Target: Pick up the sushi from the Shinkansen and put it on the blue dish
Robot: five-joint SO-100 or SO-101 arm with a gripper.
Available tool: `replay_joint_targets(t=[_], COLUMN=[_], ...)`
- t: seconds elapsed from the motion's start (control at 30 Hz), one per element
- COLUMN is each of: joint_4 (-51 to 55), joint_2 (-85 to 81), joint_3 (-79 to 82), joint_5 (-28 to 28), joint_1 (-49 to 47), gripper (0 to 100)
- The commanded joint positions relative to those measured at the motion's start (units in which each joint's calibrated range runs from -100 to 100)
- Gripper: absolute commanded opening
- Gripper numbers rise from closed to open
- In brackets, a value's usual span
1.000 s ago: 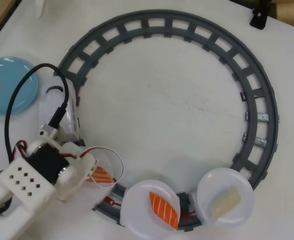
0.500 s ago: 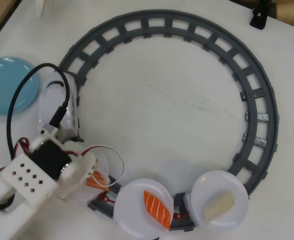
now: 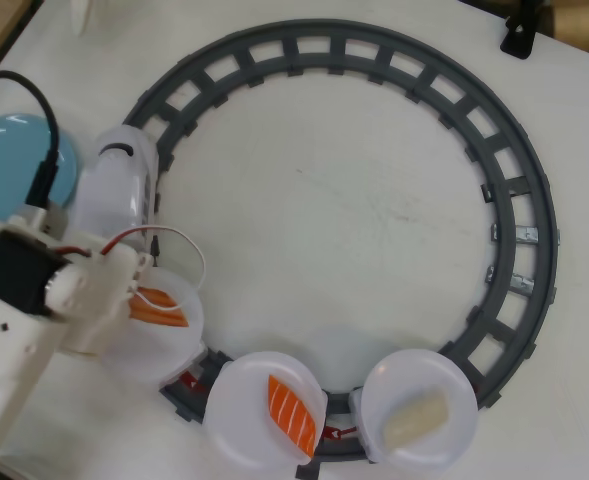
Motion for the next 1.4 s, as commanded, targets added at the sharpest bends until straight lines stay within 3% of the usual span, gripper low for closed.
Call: replay_joint_targets(t=[0.0, 0.5, 1.37], joint_4=[0.42, -2.55, 3.65], joint_2=[-0.19, 1.55, 52.73], joint_3=[-3.55, -8.78, -64.06], joint_5=[-0.36, -0.31, -0.36], joint_1=[-3.49, -15.99, -38.53], gripper=[11, 11, 11])
